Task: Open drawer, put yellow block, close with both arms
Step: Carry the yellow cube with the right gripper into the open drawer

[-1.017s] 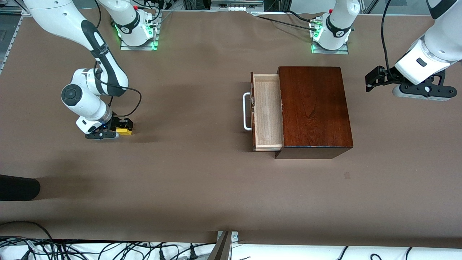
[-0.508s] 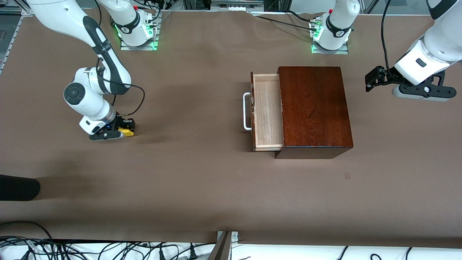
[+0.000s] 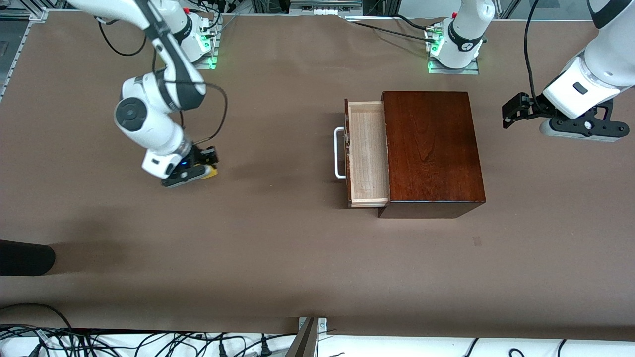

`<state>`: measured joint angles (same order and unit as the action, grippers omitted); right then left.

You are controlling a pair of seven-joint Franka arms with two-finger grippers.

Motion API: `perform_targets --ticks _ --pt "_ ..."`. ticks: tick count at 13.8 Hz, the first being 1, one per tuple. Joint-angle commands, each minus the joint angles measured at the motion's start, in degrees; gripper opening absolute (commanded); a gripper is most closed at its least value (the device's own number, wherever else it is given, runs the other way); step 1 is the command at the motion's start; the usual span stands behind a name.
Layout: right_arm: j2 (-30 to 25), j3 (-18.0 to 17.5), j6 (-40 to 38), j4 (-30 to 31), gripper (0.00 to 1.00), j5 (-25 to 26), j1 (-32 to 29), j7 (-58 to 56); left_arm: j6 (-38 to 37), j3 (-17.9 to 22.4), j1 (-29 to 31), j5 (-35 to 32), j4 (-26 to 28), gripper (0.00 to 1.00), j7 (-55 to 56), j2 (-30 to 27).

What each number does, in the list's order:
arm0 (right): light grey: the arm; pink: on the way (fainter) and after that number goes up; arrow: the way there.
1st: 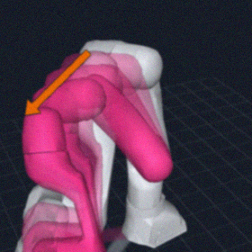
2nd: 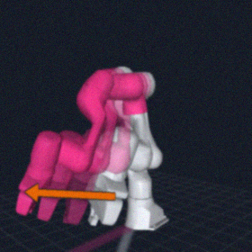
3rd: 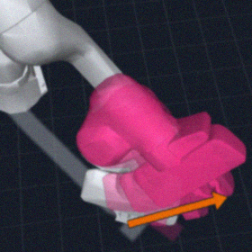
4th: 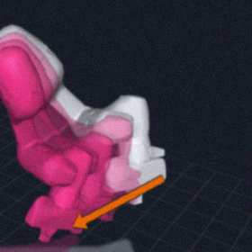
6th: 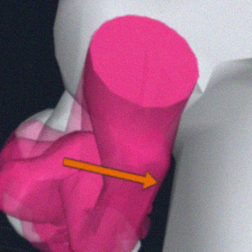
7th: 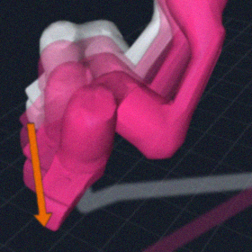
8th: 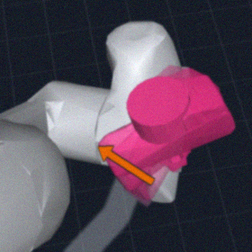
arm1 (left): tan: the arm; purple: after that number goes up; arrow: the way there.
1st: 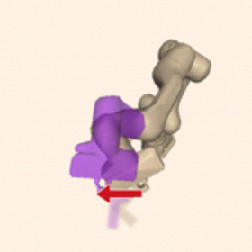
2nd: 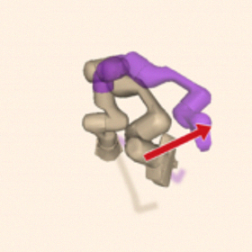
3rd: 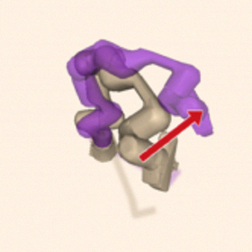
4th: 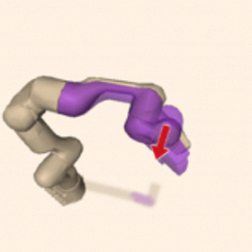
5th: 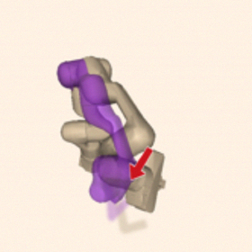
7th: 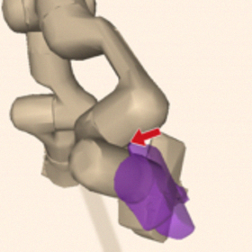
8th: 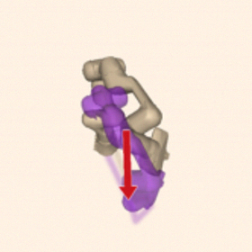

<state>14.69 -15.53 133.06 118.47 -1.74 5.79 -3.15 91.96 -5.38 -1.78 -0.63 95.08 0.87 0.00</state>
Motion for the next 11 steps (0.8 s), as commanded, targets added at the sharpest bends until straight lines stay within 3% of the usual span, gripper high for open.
perform_targets --ticks 1,4,6,8,11 --pt "0.43 -4.5 -7.53 -8.14 0.0 0.24 3.06 3.84 -1.87 -0.69 -0.07 0.1 -3.24 1.0 -0.17 1.66" --pt "2.71 -4.51 -9.66 -15.17 0.0 1.46 9.83 3.42 -1.87 -0.69 -0.07 0.01 -3.24 1.0 -0.17 1.67" --pt "5.95 -4.51 -11.41 -21.32 0.0 6.28 15.97 3.42 -1.87 -0.69 -0.07 0.01 -3.33 1.0 -0.17 1.67" --pt "11.56 -4.51 -17.36 -30.35 0.0 14.53 22.04 2.89 -1.96 -0.77 -0.16 0.01 -3.41 1.0 -0.17 1.67" --pt "21.06 -4.51 -27.05 -48.8 0.0 16.94 29.79 -1.3 -1.96 -0.77 -0.16 -0.07 -3.59 1.0 -0.17 1.75"
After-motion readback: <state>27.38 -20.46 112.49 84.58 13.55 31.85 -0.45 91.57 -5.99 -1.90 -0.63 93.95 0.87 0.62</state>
